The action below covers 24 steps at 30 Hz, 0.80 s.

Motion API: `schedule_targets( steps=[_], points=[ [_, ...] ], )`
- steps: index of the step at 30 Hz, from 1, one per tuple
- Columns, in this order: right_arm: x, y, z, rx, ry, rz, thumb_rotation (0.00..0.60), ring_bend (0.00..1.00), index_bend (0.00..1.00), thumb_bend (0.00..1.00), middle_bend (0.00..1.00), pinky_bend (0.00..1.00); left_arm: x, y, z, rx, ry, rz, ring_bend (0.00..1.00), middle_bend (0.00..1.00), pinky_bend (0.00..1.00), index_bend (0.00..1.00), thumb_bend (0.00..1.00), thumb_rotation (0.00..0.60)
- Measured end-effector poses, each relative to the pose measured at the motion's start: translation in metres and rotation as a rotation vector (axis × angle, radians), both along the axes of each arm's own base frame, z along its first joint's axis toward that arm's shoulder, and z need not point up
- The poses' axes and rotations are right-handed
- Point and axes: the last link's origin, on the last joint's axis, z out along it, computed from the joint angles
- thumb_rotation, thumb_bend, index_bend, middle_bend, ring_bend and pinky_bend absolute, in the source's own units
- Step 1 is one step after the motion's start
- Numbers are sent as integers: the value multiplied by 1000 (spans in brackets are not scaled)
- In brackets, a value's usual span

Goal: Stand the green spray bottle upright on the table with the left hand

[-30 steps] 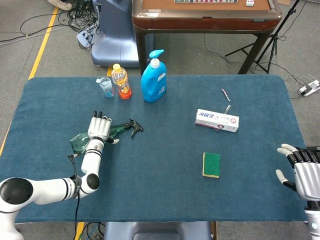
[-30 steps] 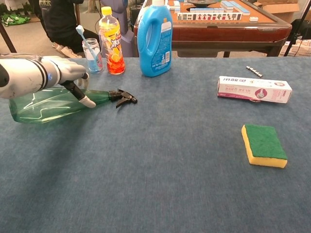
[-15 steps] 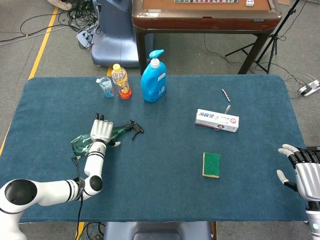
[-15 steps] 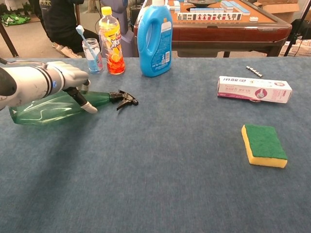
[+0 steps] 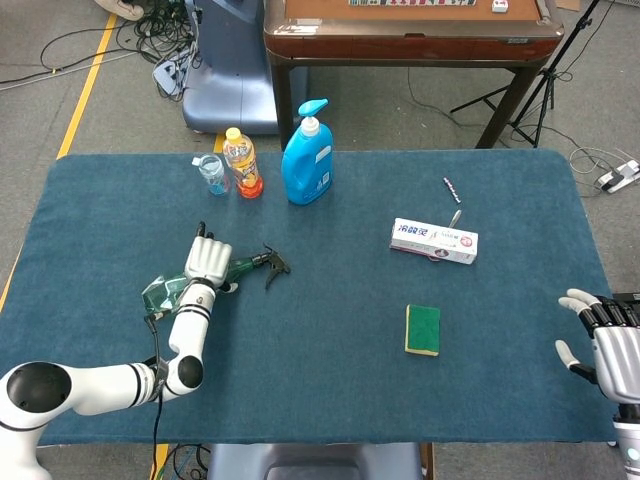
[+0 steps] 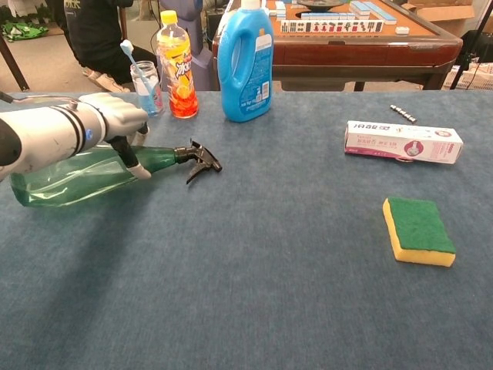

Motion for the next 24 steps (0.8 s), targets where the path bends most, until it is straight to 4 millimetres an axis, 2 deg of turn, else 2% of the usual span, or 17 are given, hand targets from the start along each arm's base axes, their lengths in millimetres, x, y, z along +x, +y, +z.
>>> schedule_targets(
  steps=[2,5,13,16,24],
  points=[
    [1,0,0,0,0,3,600,193,288,270,241,218,-2,0,4,3,-13,-12,243,491,0,513,210,488],
    [2,0,-1,2,0,5,600,193,288,270,241,217,-3,0,11,5,-44,-26,248,497,0,519,211,503],
    [6,-1,-2,5,1,20,600,193,288,270,241,217,3,-3,37,10,-233,-59,249,500,0,520,211,488],
    [8,-1,-3,8,2,24,600,193,288,270,241,217,5,-6,49,12,-361,-47,249,500,0,516,211,475],
    [10,-2,-4,13,2,33,600,193,288,270,242,217,11,-12,84,5,-796,3,245,500,0,502,242,522]
  ],
)
